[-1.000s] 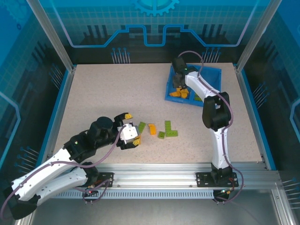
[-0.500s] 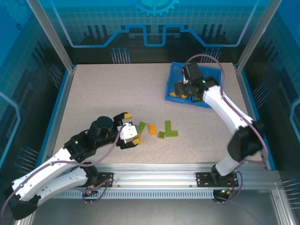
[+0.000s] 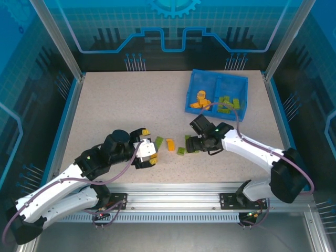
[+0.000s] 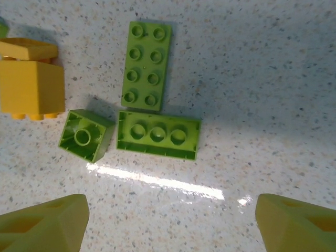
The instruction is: Sort the legos into containers by color
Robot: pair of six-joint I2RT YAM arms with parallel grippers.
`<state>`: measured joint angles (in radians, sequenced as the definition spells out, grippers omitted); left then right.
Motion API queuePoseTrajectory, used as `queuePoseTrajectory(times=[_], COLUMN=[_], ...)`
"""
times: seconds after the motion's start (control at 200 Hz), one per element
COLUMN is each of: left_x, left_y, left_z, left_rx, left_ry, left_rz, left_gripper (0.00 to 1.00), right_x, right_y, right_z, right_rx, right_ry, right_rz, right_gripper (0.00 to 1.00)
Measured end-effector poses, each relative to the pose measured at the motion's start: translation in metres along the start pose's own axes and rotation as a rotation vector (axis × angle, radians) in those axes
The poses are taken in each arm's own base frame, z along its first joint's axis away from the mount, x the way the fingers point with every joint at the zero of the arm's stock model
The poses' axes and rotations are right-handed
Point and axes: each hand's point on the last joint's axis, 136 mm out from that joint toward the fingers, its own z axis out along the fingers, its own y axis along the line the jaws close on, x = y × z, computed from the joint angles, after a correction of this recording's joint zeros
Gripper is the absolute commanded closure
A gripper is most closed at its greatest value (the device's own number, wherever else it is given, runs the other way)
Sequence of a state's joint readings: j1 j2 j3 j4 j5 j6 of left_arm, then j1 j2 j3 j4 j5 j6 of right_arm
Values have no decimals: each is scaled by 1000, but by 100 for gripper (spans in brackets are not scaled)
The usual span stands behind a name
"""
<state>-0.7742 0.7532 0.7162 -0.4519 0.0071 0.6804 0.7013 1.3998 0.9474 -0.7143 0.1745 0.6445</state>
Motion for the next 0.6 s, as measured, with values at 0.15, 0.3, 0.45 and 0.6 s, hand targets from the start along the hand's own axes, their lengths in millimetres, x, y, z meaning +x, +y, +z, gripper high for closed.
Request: queuePoseTrajectory(times=[0.15,0.3,0.45,0.6], left_x=[-1,-2,-2,-2], left_y=[-1,-1,-1,-1], left_z=[0,-1,-2,-2], left_rx=[6,4,3,3], left_ry=[-6,-10,-11,-11], left_rz=[0,1,1,1], left_gripper=[1,1,1,1], right_x=[2,2,4,0], right_y=[3,8,5,9], right_z=[30,48,62,66], right_rx=[27,27,59,52], right_ry=[50,65,81,69], right_rz=[-9,-27,-41,-45], right_gripper=[17,17,18,18])
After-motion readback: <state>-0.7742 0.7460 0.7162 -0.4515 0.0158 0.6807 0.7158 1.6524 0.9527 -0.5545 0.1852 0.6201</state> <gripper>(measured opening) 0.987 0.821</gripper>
